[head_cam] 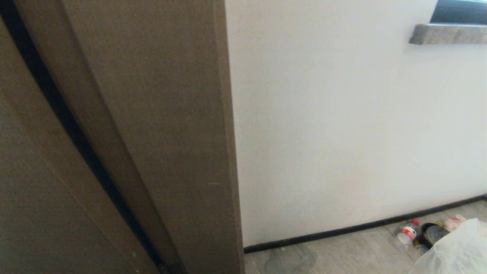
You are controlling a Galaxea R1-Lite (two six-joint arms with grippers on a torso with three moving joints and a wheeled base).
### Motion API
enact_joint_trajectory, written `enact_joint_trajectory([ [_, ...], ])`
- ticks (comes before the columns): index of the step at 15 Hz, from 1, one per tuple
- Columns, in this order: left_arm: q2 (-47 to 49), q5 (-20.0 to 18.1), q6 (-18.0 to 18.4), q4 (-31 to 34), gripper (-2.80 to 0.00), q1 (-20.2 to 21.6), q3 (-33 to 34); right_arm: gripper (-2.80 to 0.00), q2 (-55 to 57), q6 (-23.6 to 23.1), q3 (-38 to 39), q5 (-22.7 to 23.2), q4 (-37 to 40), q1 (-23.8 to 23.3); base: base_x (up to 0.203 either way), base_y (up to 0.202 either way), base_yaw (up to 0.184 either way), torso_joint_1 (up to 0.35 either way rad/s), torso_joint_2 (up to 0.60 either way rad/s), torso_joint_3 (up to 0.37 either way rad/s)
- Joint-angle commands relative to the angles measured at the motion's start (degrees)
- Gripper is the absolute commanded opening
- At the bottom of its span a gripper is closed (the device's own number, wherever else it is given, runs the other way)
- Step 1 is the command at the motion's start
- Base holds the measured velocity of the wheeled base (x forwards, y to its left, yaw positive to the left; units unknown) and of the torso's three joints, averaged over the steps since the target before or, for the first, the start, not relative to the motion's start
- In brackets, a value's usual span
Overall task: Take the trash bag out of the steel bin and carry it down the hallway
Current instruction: Put the trash bag at the door
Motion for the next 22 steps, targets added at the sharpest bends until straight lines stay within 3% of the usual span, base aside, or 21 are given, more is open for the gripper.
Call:
enact_joint_trajectory([
  [1,0.05,0.01,-0.04,-0.01,-2.80,0.00,0.00,-2.80,-0.02,0.02,0.00,0.00,0.00,0.00,0.000,-0.019,0.163,-0.001,0.00,0.001],
  [7,0.05,0.01,-0.02,-0.01,-2.80,0.00,0.00,-2.80,-0.02,0.10,0.00,0.09,0.00,0.00,0.002,-0.005,0.130,0.001,0.00,0.001],
  [22,0.05,0.01,0.07,-0.01,-2.80,0.00,0.00,-2.80,-0.02,0.37,0.00,-0.09,0.18,0.00,0.000,0.000,0.000,0.000,0.00,0.000],
])
